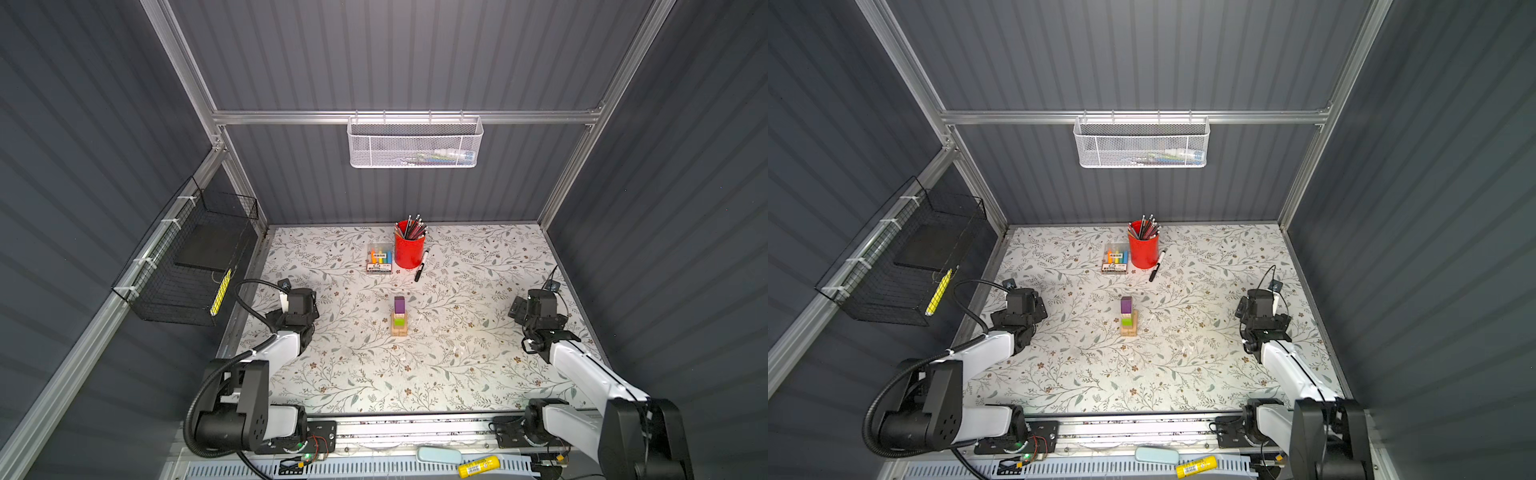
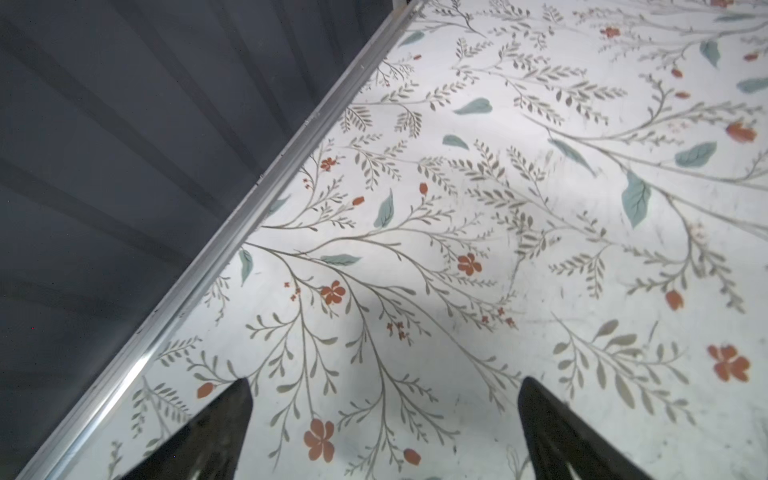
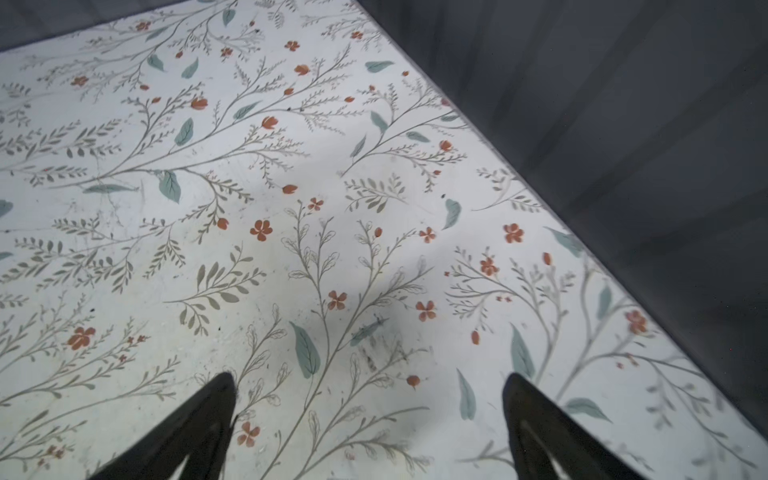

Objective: Build the wood block tower

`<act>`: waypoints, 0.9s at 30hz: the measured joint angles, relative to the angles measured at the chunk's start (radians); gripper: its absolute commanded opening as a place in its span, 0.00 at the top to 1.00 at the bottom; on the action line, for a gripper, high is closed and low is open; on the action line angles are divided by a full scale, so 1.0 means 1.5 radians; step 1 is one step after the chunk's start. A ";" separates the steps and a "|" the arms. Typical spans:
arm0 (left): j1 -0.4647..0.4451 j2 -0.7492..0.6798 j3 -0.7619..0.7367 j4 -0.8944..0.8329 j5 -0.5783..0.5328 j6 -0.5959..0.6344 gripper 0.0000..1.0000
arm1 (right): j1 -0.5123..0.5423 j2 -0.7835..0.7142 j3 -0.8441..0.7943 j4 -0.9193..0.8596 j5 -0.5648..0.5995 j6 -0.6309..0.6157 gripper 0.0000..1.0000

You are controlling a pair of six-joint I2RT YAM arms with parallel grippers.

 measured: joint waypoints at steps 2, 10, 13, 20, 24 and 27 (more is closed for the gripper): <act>0.000 0.029 -0.031 0.097 0.020 0.027 0.00 | -0.002 0.046 -0.007 0.065 -0.041 -0.029 0.01; 0.000 0.208 -0.071 0.445 0.131 0.113 0.00 | -0.024 0.174 -0.053 0.436 -0.195 -0.130 0.01; -0.002 0.222 -0.057 0.439 0.149 0.123 0.00 | -0.028 0.193 -0.055 0.456 -0.226 -0.138 0.01; 0.003 0.225 0.015 0.410 0.154 0.123 0.00 | -0.039 0.194 -0.052 0.503 -0.254 -0.141 0.01; 0.003 0.225 0.015 0.402 0.154 0.122 0.00 | -0.039 0.194 -0.052 0.514 -0.260 -0.144 0.01; 0.003 0.225 0.015 0.400 0.154 0.123 0.00 | -0.039 0.194 -0.052 0.517 -0.262 -0.146 0.01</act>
